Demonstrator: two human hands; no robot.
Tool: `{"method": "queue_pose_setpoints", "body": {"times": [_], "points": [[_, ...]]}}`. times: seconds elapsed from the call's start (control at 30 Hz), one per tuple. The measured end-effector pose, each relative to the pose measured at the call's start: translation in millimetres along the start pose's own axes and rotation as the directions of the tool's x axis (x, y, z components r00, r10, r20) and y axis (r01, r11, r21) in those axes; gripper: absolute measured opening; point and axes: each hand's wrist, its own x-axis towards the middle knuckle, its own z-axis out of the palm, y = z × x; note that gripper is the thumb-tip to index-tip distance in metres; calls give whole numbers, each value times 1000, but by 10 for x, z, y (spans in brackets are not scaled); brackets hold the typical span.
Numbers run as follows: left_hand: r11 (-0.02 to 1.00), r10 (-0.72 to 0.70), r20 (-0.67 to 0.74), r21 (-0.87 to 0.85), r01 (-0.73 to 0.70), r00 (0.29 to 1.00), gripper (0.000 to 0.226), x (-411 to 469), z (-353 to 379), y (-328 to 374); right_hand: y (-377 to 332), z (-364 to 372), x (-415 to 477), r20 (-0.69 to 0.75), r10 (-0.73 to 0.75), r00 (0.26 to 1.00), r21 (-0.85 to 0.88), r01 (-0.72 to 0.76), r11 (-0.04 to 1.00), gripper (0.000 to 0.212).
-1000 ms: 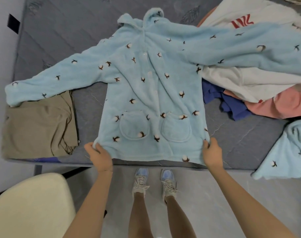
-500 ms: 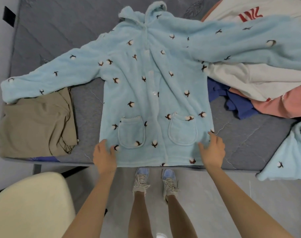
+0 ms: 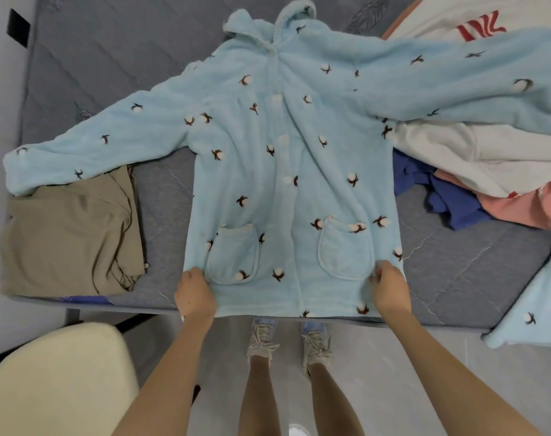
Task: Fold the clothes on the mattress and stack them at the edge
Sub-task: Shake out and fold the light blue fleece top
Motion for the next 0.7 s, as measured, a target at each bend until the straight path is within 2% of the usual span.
{"method": "queue_pose_setpoints", "body": {"times": [0.13, 0.2, 0.3, 0.43, 0.53, 0.7], "points": [[997, -48, 34, -61, 50, 998, 20, -4, -96, -245, -30, -86, -74, 0, 154, 988, 89, -154, 984, 9], [999, -21, 65, -38, 23, 998, 28, 2, -136, -266, -164, -130, -73, -1, 141, 990, 45, -141, 989, 15], [994, 79, 23, -72, -77, 997, 49, 48, -255, -118, -587, -170, -37, -91, -57, 994, -111, 47, 993, 42], [963, 250, -93, -75, -257, 964, 60, 308, -504, 182, -1369, -169, 74, -59, -319, 946, -129, 310, 942, 57], [954, 271, -145, -91, -285, 952, 65, 654, -760, 299, -1943, -116, 199, -33, -419, 908, -151, 409, 900, 65], [947, 313, -205, -5, -321, 927, 69, 1280, -1202, 232, -2786, 2, 314, -23, -518, 855, -211, 502, 839, 75]]}}
